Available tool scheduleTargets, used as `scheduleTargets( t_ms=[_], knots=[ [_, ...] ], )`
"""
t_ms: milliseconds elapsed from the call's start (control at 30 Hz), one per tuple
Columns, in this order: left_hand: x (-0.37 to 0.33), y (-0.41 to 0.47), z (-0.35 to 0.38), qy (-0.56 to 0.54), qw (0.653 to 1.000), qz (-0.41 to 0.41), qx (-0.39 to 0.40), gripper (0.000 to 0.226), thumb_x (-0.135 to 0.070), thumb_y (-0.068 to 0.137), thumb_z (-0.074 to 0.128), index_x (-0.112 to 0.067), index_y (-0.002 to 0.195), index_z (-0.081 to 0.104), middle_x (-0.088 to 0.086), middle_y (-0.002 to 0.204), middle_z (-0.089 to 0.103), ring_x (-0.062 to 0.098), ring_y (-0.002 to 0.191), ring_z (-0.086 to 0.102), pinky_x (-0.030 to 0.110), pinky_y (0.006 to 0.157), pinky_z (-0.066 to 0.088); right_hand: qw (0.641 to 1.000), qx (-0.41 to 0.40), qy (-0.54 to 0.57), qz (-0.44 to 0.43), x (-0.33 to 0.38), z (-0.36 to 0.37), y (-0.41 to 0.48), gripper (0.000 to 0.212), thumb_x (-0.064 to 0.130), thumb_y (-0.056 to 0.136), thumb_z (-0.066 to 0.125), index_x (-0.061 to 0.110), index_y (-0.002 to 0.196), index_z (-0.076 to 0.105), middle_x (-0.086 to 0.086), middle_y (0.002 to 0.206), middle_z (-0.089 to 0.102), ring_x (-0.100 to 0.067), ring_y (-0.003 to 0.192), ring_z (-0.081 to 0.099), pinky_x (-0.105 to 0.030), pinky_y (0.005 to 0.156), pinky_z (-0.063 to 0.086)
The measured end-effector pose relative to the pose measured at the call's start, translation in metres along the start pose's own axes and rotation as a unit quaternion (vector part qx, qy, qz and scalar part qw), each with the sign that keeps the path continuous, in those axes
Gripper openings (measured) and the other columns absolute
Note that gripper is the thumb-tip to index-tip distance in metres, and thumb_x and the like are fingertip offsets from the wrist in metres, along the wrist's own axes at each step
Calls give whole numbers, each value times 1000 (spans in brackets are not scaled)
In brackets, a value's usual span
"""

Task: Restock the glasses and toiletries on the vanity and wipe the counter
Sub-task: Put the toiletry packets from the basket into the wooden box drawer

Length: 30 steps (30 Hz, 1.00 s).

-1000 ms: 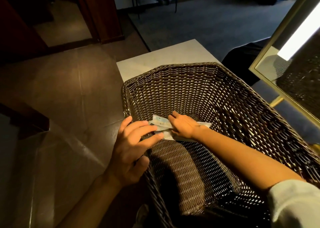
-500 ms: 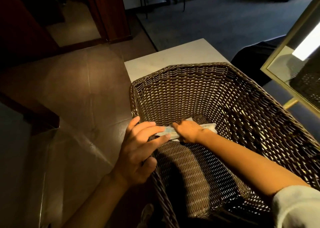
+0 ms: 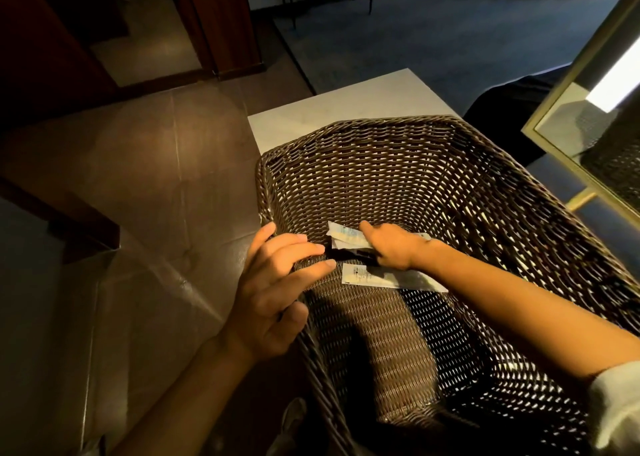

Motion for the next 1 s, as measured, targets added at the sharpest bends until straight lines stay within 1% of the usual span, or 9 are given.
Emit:
scheduleTargets(
  t_ms=[133,300,467,600,633,700,767,900,1000],
  knots=[
    [1,0,1,1,1000,-2,4,77,-52,102,9,-10,112,73,9,119,67,26,123,56,55,117,21,999,22,-19,-20,5,10,-8,25,31,100,50,9,109,41,1,75,52,-22,71,58,-23,56,41],
    [1,-1,2,5,1000,-4,11,80,-53,102,8,-10,109,75,10,118,67,28,121,57,54,118,19,991,126,-44,7,-5,38,-21,66,63,82,58,8,114,44,5,80,50,-8,70,51,-19,57,43],
    [1,-1,1,7,1000,-4,9,79,-53,102,9,-10,109,74,8,117,68,25,123,55,55,119,19,982,169,-61,60,-11,65,-23,60,26,87,71,8,136,43,-4,98,61,-14,85,62,-28,76,59],
    [2,-3,0,5,1000,2,15,73,-53,102,9,-15,113,70,5,120,64,23,124,53,57,119,18,981,148,-103,76,-14,52,-23,53,23,87,69,12,136,51,-15,145,37,-31,126,47,-44,109,45],
    [2,-3,0,5,1000,3,15,72,-53,102,9,-15,113,69,4,120,63,23,124,53,57,119,18,979,156,-102,86,-14,51,-25,49,16,88,66,11,134,51,-16,140,41,-30,121,50,-43,105,48],
    [3,-3,1,6,1000,2,16,74,-54,102,9,-14,112,71,5,120,63,24,123,53,58,118,19,976,176,-76,105,-14,53,-31,44,5,89,57,8,132,47,-8,103,55,-19,87,58,-29,77,57],
    [3,-2,1,11,1000,4,13,75,-53,102,10,-12,111,72,6,119,65,24,123,54,58,118,20,974,181,-56,121,-12,54,-34,46,1,88,56,7,131,41,-2,81,49,-14,67,51,-22,58,48],
    [1,-3,-1,7,1000,8,-3,74,-50,104,13,-7,108,74,9,118,66,27,122,55,58,118,21,981,160,-36,103,-3,49,-32,59,1,85,59,5,138,33,-4,88,53,-20,79,57,-24,69,47],
    [2,-4,-1,8,1000,0,-12,78,-50,104,14,-2,103,76,12,114,68,25,122,54,55,119,21,983,154,-48,88,5,32,-37,38,10,88,62,1,123,52,-9,103,62,-22,93,62,-24,78,50]
  ],
)
Point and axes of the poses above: each hand's wrist, its own y-axis towards the middle knuckle, its own z-axis out of the palm, x = y × z, the point moved 8 cm from there along y, towards the middle knuckle
